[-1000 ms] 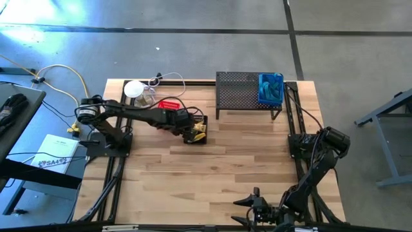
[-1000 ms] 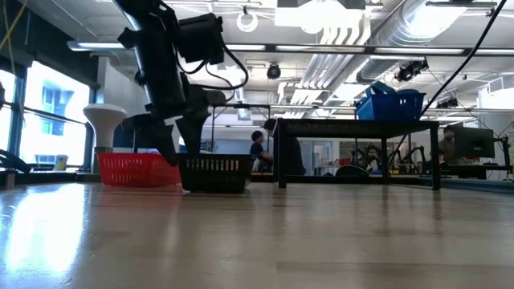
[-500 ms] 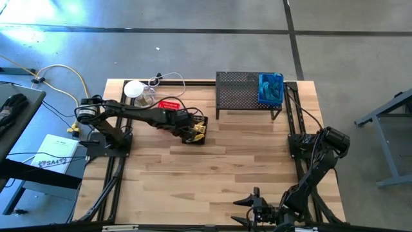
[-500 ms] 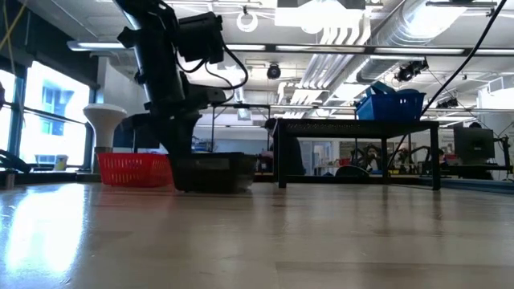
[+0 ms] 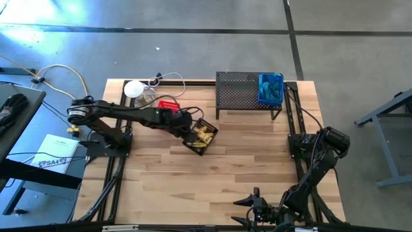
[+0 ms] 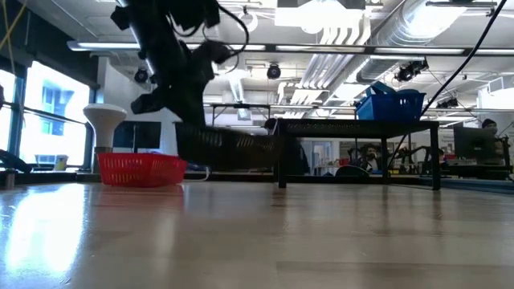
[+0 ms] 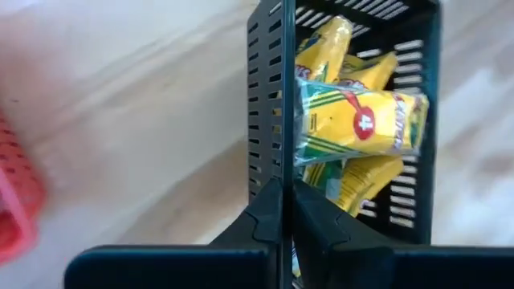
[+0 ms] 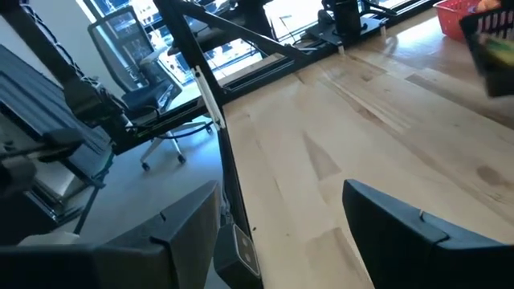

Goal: Pick & Place Office Desk Supplies
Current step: Put the black bin on the shelf

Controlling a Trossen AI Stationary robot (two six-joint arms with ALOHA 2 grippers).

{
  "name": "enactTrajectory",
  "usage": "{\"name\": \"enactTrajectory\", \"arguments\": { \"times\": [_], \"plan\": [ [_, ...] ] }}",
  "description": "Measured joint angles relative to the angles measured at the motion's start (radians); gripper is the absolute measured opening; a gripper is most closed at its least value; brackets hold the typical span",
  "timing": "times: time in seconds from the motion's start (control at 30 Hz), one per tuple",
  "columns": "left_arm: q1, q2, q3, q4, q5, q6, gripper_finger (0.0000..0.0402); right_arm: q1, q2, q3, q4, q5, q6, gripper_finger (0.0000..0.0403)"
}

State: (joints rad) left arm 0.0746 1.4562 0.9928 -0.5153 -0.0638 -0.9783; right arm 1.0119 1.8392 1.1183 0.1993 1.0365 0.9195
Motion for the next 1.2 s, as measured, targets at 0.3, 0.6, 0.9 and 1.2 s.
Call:
{"name": "enactTrajectory", "arguments": {
  "times": [0.3, 0.6, 0.9, 1.2],
  "plan": [
    [0.04, -0.173, 0.0, 0.114, 0.089, -0.014, 0.0008, 0.001, 0.0, 0.0, 0.072, -0.104, 0.001, 0.0251],
    [0.176, -0.206, 0.001, 0.375, 0.085, -0.067, 0.0007, -0.005, 0.06, 0.001, 0.11, -0.074, 0.011, 0.0251],
    [0.248, -0.044, 0.002, 0.754, 0.087, -0.203, 0.0007, -0.009, 0.067, 0.001, 0.12, -0.098, 0.046, 0.0251],
    [0.272, 0.16, 0.002, 1.018, 0.12, -0.314, 0.0007, 0.003, 0.067, 0.001, 0.12, -0.096, 0.045, 0.0251]
  ]
}}
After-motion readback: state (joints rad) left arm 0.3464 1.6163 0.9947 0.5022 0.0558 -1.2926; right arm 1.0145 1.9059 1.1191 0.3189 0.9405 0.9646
